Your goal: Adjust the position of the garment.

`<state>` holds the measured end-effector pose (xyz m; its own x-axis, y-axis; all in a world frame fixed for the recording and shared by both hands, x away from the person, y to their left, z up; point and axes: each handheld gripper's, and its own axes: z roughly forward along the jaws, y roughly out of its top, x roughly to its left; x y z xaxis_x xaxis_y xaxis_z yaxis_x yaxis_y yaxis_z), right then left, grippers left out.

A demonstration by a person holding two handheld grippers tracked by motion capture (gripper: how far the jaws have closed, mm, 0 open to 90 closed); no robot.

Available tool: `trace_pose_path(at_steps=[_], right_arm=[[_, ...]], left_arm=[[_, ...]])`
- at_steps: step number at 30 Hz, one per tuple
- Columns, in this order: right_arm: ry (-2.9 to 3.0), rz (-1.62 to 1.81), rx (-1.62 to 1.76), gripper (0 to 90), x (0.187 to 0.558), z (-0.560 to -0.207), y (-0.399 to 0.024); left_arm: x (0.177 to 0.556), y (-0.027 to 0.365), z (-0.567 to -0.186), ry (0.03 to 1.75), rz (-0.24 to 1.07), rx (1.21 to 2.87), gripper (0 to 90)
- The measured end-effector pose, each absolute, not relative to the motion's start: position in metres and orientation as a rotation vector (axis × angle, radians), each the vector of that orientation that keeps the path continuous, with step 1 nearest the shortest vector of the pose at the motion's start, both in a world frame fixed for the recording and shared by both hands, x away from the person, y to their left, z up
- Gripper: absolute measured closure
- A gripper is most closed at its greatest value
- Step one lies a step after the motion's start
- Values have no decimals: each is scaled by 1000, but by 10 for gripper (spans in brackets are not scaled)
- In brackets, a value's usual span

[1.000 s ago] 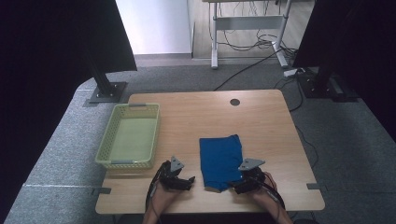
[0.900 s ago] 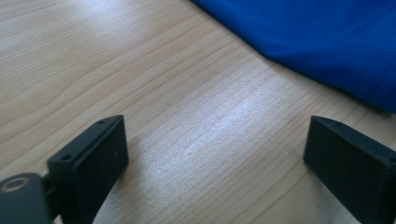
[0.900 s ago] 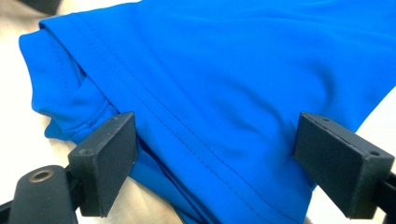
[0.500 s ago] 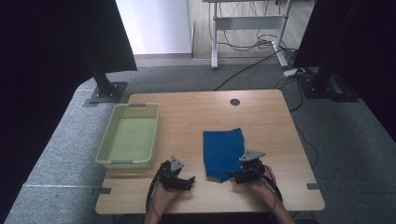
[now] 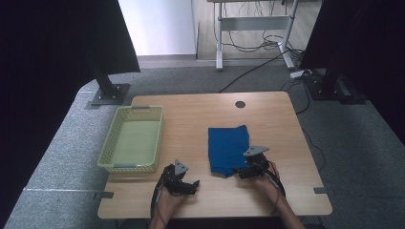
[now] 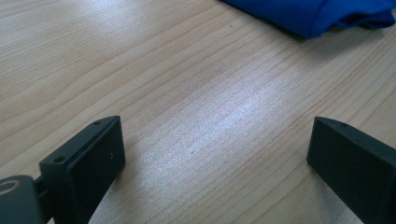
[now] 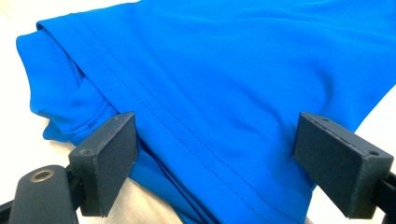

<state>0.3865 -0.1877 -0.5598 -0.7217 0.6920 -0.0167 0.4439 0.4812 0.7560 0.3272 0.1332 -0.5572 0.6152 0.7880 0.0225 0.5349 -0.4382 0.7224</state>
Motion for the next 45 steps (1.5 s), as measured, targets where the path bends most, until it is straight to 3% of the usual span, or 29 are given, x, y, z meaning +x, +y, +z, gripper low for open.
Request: trace_pose_path(at_steps=[24,45], right_arm=[[2400,1087,976,137,427,-559,-183],[2396,1121,967,108,421,-552,-188]], left_arm=[[328,133,-557,1032,470,2146,43],[328,133,-557,1033,469,2146,42]])
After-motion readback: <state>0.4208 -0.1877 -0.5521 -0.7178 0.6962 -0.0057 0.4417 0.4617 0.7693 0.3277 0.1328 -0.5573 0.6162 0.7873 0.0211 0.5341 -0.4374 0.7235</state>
